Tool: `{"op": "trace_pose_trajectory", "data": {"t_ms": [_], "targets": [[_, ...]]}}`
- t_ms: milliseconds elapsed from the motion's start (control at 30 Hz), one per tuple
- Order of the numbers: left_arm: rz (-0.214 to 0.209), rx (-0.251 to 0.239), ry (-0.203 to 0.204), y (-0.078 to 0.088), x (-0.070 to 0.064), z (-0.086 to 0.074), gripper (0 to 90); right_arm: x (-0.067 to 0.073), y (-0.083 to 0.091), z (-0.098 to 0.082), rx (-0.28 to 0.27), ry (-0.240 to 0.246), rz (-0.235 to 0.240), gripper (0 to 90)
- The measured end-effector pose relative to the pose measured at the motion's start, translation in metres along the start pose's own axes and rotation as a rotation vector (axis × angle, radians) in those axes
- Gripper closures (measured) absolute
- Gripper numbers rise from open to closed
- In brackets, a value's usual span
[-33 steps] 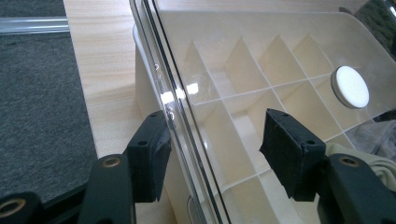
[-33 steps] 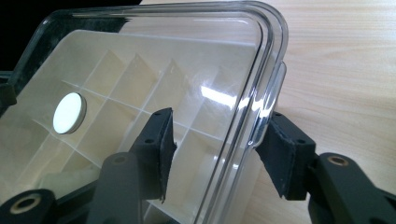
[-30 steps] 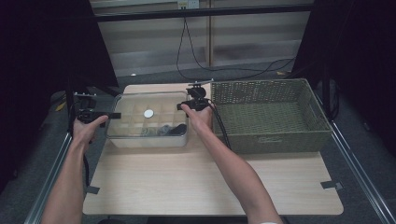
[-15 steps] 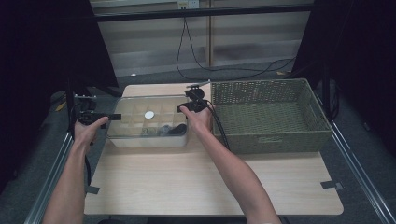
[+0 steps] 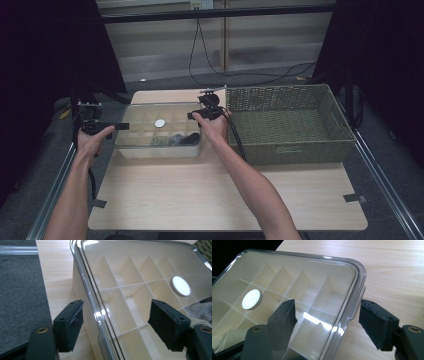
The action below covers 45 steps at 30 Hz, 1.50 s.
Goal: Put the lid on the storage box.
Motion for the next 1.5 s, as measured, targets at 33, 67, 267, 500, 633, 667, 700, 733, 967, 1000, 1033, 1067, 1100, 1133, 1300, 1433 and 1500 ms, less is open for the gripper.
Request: {"op": "trace_pose_trajectory", "data": {"t_ms": [33, 67, 267, 500, 633, 667, 700, 733, 967, 1000, 1033, 1067, 1100, 1133, 1300, 1433, 1500], "targets": [[0.005, -0.001, -0.006, 0.001, 0.0, 0.0, 25.9, 0.001, 0.0, 0.0, 0.002, 0.001, 0.002, 28.7], [0.009, -0.01, -0.01, 0.003, -0.002, 0.001, 24.9, 0.002, 0.001, 0.0, 0.0, 0.013, 0.004, 28.3], [0.004, -0.024, -0.019, 0.01, -0.01, 0.002, 23.9, 0.008, 0.007, 0.004, -0.019, 0.022, 0.009, 26.6], [-0.01, -0.053, -0.042, 0.021, -0.02, 0.002, 21.2, 0.013, 0.023, 0.01, -0.043, 0.058, 0.033, 25.3], [-0.014, -0.063, -0.039, 0.027, -0.023, -0.002, 21.3, 0.011, 0.034, 0.01, -0.055, 0.08, 0.049, 23.6], [-0.007, -0.059, -0.052, 0.03, -0.024, -0.004, 21.4, 0.01, 0.036, 0.01, -0.053, 0.081, 0.054, 23.6], [-0.007, -0.059, -0.052, 0.03, -0.024, -0.004, 21.4, 0.008, 0.038, 0.009, -0.058, 0.084, 0.056, 23.5], [-0.001, -0.059, -0.065, 0.032, -0.026, -0.005, 21.4, 0.007, 0.04, 0.009, -0.06, 0.08, 0.062, 23.4], [-0.017, -0.092, -0.11, 0.045, -0.037, -0.005, 20.7, 0.006, 0.052, 0.008, -0.077, 0.113, 0.077, 22.3], [-0.019, -0.108, -0.115, 0.05, -0.039, -0.006, 20.7, 0.007, 0.054, 0.006, -0.074, 0.118, 0.08, 21.8], [-0.019, -0.108, -0.115, 0.05, -0.039, -0.006, 20.8, 0.007, 0.054, 0.006, -0.074, 0.118, 0.08, 21.8], [-0.016, -0.115, -0.127, 0.053, -0.041, -0.009, 20.8, 0.008, 0.056, 0.006, -0.075, 0.124, 0.085, 21.9], [-0.009, -0.124, -0.13, 0.055, -0.042, -0.01, 20.9, 0.008, 0.058, 0.005, -0.082, 0.134, 0.086, 21.7], [-0.01, -0.122, -0.137, 0.056, -0.043, -0.012, 21.6, 0.008, 0.06, 0.004, -0.083, 0.132, 0.092, 21.6], [0.014, -0.125, -0.136, 0.06, -0.044, -0.022, 23.9, 0.008, 0.07, 0.002, -0.088, 0.149, 0.104, 20.4], [0.011, -0.121, -0.136, 0.064, -0.047, -0.03, 23.1, 0.009, 0.077, -0.002, -0.097, 0.173, 0.125, 21.7], [0.008, -0.124, -0.138, 0.068, -0.05, -0.034, 23.0, 0.008, 0.081, -0.004, -0.092, 0.175, 0.131, 21.7]]}}
Point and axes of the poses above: each handheld gripper's, and its own axes: y roughly backward along the jaws, z roughly out of its top, x roughly to its left, the point moved 8 cm from there along -y, roughly forward along the jaws, and after that the axes turned 1 degree about z, right-handed, at the moved point
